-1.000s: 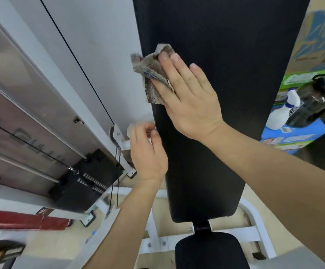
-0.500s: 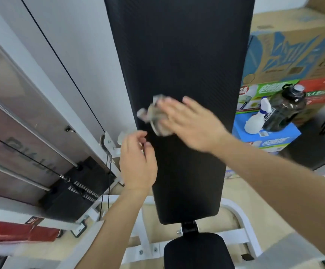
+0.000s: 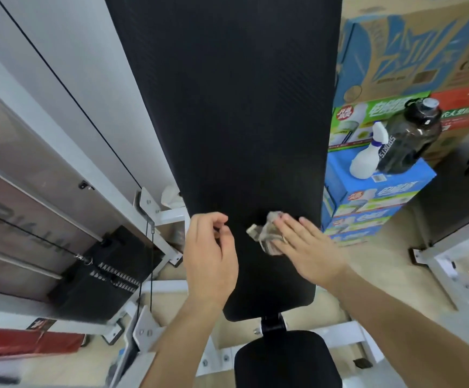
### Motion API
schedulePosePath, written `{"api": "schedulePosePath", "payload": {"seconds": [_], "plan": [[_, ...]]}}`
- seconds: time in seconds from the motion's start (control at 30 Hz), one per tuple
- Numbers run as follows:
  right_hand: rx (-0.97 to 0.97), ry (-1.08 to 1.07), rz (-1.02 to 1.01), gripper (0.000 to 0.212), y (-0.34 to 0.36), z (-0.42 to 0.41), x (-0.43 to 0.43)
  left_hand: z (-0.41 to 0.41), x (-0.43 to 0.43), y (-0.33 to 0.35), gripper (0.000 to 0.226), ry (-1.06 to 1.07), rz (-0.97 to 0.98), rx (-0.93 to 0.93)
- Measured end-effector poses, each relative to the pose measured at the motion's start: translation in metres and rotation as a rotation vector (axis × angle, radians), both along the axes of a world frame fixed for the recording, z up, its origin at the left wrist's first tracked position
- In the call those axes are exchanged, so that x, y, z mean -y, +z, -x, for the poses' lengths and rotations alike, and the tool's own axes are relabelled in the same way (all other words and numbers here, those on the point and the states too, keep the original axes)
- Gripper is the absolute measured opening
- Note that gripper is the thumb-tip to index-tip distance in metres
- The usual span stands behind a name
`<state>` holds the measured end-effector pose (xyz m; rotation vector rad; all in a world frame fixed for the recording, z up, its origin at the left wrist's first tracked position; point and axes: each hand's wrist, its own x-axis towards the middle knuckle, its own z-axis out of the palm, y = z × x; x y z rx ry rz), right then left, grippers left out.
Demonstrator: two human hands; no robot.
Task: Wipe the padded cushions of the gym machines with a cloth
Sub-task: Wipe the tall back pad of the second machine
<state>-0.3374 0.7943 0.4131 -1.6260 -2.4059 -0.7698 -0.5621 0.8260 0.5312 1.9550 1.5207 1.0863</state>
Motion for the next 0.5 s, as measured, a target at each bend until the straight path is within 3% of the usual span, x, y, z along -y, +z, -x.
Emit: {"api": "schedulePosePath", "payload": {"seconds": [0.07, 0.13, 0.23, 0.37, 0.43, 0.5], "plan": [[0.028, 0.000, 0.056, 0.053, -0.006, 0.002, 0.007, 0.001, 0.003, -0.007, 0.017, -0.010, 0.014, -0.035], [-0.004, -0.027, -0.032, 0.052, 0.024, 0.002, -0.009, -0.003, 0.003, -0.002, 0.017, -0.021, 0.020, -0.074], [-0.159, -0.123, -0.286, 0.051, 0.127, -0.007, -0.060, -0.017, -0.007, 0.025, 0.019, -0.044, 0.010, -0.075], [-0.144, -0.151, -0.374, 0.054, 0.250, -0.028, -0.107, -0.035, -0.023, 0.071, 0.023, -0.047, -0.008, 0.019], [-0.192, -0.174, -0.377, 0.055, 0.263, -0.031, -0.110, -0.038, -0.030, 0.087, 0.023, -0.051, -0.031, 0.033], [-0.356, -0.250, -0.395, 0.057, 0.249, -0.026, -0.107, -0.038, -0.034, 0.094, 0.023, -0.043, -0.047, 0.041]]}}
